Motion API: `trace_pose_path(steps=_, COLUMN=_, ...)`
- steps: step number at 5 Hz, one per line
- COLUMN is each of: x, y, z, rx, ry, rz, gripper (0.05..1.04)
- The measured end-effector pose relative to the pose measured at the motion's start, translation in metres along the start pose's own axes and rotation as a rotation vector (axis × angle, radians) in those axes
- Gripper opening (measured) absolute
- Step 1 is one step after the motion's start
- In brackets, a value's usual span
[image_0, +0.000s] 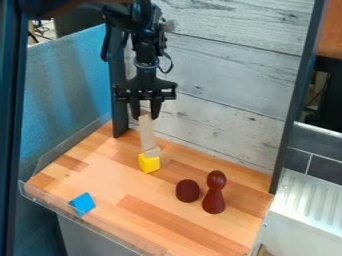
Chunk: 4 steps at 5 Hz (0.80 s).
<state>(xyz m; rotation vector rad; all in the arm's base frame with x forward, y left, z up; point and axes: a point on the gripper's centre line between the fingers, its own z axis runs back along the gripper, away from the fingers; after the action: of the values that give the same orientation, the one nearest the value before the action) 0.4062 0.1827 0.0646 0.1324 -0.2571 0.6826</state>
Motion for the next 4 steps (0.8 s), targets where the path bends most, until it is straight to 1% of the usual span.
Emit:
trace_pose_path(steps=1, x=0.0013, y=-0.0003, z=0.0004, rx=0.002, ry=-0.008, rz=0.003, gripper=0.409)
trace_pose_path(steps=2, x=-0.0005, y=-0.0002, z=-0.0022, rx=0.004, ry=0.003, rz=0.008, gripper=0.409)
trace_pose_path(steps=3, x=-0.0032, y=-0.0008, z=-0.0018, rx=0.001, ry=0.021, rz=0.019, gripper=0.409)
trace_pose_path(steps=4, x=-0.0059, y=-0.0026, z=-0.0021, rx=-0.008, ry=0.056, rz=0.023, gripper=0.441)
